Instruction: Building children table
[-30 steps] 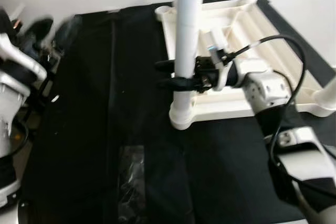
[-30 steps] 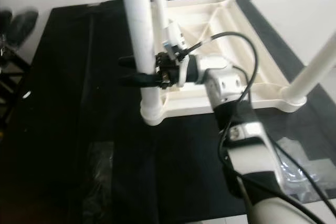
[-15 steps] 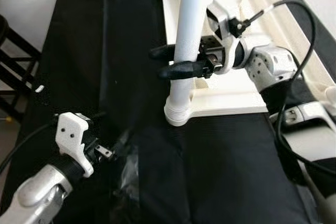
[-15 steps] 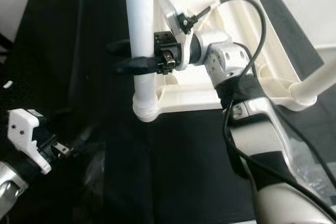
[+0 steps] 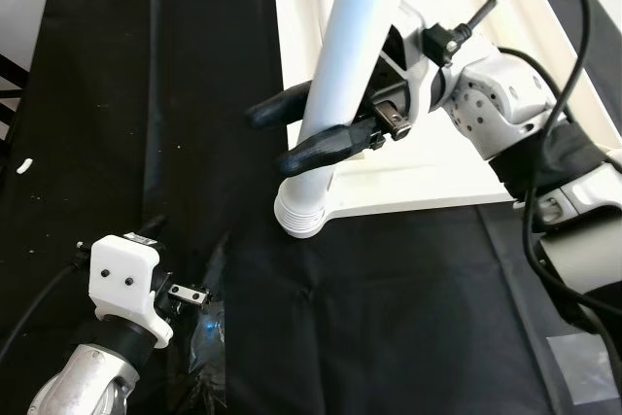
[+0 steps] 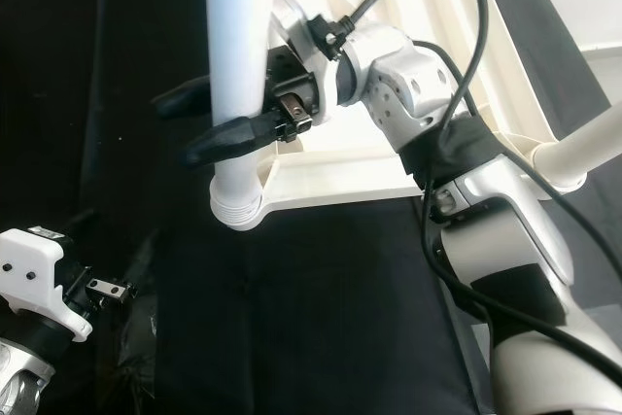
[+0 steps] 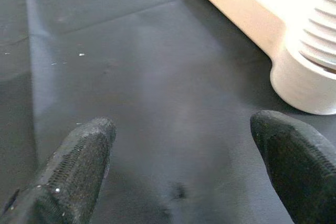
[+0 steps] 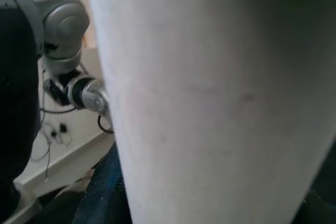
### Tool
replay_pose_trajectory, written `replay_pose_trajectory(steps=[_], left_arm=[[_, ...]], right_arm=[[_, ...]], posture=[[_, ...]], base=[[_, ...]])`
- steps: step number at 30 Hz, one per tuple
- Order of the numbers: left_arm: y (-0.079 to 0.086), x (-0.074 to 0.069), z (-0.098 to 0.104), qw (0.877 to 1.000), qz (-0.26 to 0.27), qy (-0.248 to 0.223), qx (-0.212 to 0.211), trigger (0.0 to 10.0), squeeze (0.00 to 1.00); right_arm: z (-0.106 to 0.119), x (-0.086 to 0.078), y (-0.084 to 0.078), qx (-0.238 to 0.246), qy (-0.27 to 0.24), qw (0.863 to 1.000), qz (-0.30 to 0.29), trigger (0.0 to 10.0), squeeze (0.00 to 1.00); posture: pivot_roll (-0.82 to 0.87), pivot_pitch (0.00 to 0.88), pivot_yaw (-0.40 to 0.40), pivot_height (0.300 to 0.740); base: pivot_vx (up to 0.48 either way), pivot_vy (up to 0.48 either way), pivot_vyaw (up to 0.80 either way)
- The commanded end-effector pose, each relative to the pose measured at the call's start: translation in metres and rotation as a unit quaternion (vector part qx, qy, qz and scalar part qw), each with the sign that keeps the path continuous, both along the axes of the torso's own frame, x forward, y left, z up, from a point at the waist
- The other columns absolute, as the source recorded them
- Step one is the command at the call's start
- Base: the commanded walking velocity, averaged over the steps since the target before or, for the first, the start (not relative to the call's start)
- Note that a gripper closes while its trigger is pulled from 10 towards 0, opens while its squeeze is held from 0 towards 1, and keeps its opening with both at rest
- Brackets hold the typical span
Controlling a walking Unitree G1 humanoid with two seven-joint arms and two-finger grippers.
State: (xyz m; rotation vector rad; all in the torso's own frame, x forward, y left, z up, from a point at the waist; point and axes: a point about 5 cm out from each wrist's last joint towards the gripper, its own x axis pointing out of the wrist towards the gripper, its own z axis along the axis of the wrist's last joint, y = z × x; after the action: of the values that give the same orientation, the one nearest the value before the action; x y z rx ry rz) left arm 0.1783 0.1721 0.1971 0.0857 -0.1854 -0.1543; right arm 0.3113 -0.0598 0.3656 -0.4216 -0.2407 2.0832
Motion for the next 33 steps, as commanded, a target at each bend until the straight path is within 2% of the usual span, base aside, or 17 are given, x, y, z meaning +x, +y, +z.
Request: replay_pose_trajectory(steps=[1, 8, 9, 13, 14, 23, 27, 33], left_arm=[[-0.002, -0.005, -0.004, 1.0, 0.008, 0.005, 0.005, 10.0, 0.0], [-0.004, -0.005, -0.004, 1.0, 0.009, 0.003, 0.003, 10.0, 0.0], [-0.005, -0.005, -0.004, 1.0, 0.013, -0.001, 0.001, 10.0, 0.0], [-0.005, -0.004, -0.003, 1.0, 0.016, -0.003, -0.001, 10.0, 0.0], [-0.006, -0.005, -0.002, 1.0, 0.023, -0.006, -0.002, 10.0, 0.0], [-0.009, -0.005, -0.002, 0.999, 0.034, -0.012, -0.005, 10.0, 0.0], [-0.01, -0.005, -0.002, 0.999, 0.036, -0.013, -0.006, 10.0, 0.0], [-0.012, -0.004, -0.002, 0.999, 0.037, -0.014, -0.009, 10.0, 0.0]], right_arm=[[-0.024, 0.01, -0.002, -0.07, 0.011, 0.997, -0.029, 0.0, 0.0], [-0.021, 0.011, 0.002, -0.074, 0.005, 0.997, -0.027, 0.0, 0.0], [-0.02, 0.009, 0.011, -0.088, -0.014, 0.996, -0.015, 0.0, 0.0], [-0.021, 0.007, 0.016, -0.098, -0.026, 0.995, -0.008, 0.0, 0.0], [-0.024, 0.004, 0.022, -0.122, -0.05, 0.991, 0.009, 0.0, 0.0], [-0.029, 0.0, 0.028, -0.158, -0.089, 0.983, 0.036, 0.0, 0.0], [-0.029, -0.002, 0.029, -0.157, -0.086, 0.983, 0.042, 0.0, 0.0], [-0.032, 0.001, 0.035, -0.135, -0.05, 0.989, 0.042, 0.0, 0.0]], posture=[[0.0, 0.487, -0.016, 0.74], [-0.01, 0.48, -0.028, 0.74], [-0.01, 0.48, -0.038, 0.74], [-0.01, 0.481, -0.039, 0.74], [-0.02, 0.482, -0.045, 0.74], [-0.02, 0.488, -0.065, 0.74], [-0.02, 0.489, -0.071, 0.74], [-0.02, 0.494, -0.073, 0.74]], base=[[0.0, 0.0, 0.0], [0.0, 0.0, 0.0], [0.0, 0.0, 0.0], [0.0, 0.0, 0.0], [0.0, 0.0, 0.0], [0.0, 0.0, 0.0], [0.0, 0.0, 0.0], [0.0, 0.0, 0.0]])
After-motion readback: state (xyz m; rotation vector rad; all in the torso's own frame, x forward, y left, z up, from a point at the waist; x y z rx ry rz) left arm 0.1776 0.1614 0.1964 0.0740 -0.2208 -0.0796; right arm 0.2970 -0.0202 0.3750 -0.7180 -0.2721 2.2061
